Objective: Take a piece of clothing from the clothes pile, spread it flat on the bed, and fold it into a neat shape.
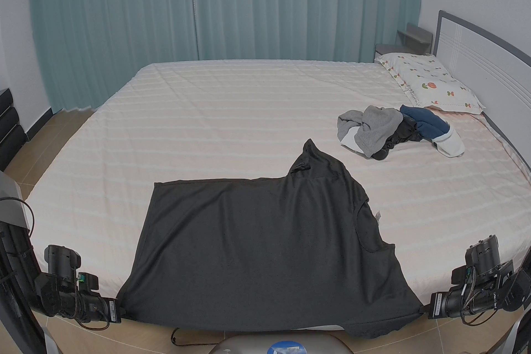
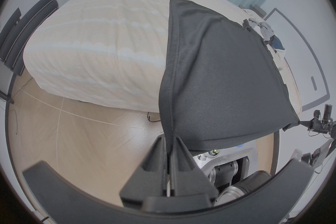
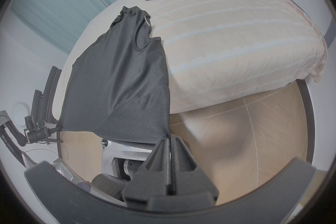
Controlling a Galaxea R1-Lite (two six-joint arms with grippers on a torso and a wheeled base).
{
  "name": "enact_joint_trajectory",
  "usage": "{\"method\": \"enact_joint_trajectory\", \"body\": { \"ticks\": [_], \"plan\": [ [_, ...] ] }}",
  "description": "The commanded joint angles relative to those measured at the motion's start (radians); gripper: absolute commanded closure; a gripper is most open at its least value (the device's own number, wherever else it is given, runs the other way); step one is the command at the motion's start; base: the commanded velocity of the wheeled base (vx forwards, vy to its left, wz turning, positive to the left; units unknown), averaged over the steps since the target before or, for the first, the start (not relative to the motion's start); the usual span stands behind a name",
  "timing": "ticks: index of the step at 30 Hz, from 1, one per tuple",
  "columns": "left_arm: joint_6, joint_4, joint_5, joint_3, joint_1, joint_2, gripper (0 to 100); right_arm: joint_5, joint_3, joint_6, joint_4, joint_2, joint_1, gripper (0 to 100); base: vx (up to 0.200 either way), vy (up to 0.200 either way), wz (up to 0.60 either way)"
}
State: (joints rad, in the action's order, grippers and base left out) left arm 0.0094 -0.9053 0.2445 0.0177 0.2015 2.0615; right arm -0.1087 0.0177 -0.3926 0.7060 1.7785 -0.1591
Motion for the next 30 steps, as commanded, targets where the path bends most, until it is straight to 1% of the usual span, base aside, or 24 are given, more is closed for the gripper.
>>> {"method": "enact_joint_trajectory", "body": {
  "ticks": [1, 8, 12, 14, 17, 18, 19, 21, 22, 25, 30],
  "plan": [
    [0.006, 0.016, -0.008, -0.016, 0.001, -0.012, 100, 0.000, -0.018, 0.004, -0.017, -0.045, 0.000, 100, 0.000, 0.000, 0.00],
    [0.003, 0.077, -0.013, -0.016, -0.008, -0.070, 100, 0.000, -0.018, 0.023, -0.052, -0.047, -0.002, 100, 0.000, 0.000, 0.00],
    [-0.015, 0.062, -0.007, -0.004, -0.011, -0.095, 100, -0.006, -0.010, 0.011, -0.010, -0.051, 0.000, 100, 0.000, 0.000, 0.00],
    [-0.045, 0.045, -0.004, 0.016, -0.013, -0.095, 100, -0.012, -0.002, 0.008, 0.033, -0.050, 0.000, 100, 0.000, 0.000, 0.00],
    [-0.157, -0.001, -0.002, 0.048, -0.027, -0.100, 100, -0.011, 0.028, 0.004, 0.098, -0.039, 0.000, 100, 0.000, 0.000, 0.00],
    [-0.215, -0.024, -0.001, 0.067, -0.039, -0.104, 100, -0.009, 0.044, 0.003, 0.113, -0.036, 0.000, 100, 0.000, 0.000, 0.00],
    [-0.215, -0.024, -0.001, 0.067, -0.039, -0.104, 100, -0.009, 0.044, 0.003, 0.113, -0.036, 0.000, 100, 0.000, 0.000, 0.00],
    [-0.342, -0.061, -0.001, 0.107, -0.066, -0.103, 100, -0.003, 0.091, -0.006, 0.116, -0.021, -0.002, 100, 0.000, 0.000, 0.00],
    [-0.381, -0.067, -0.001, 0.122, -0.077, -0.101, 100, -0.005, 0.108, -0.008, 0.116, -0.010, -0.002, 100, 0.000, 0.000, 0.00],
    [-0.450, -0.069, -0.001, 0.159, -0.096, -0.093, 100, -0.005, 0.163, -0.017, 0.121, 0.035, -0.002, 100, 0.000, 0.000, 0.00],
    [-0.539, -0.067, -0.001, 0.212, -0.100, -0.092, 100, -0.003, 0.248, -0.071, 0.125, 0.078, -0.002, 100, 0.000, 0.000, 0.00]
  ]
}}
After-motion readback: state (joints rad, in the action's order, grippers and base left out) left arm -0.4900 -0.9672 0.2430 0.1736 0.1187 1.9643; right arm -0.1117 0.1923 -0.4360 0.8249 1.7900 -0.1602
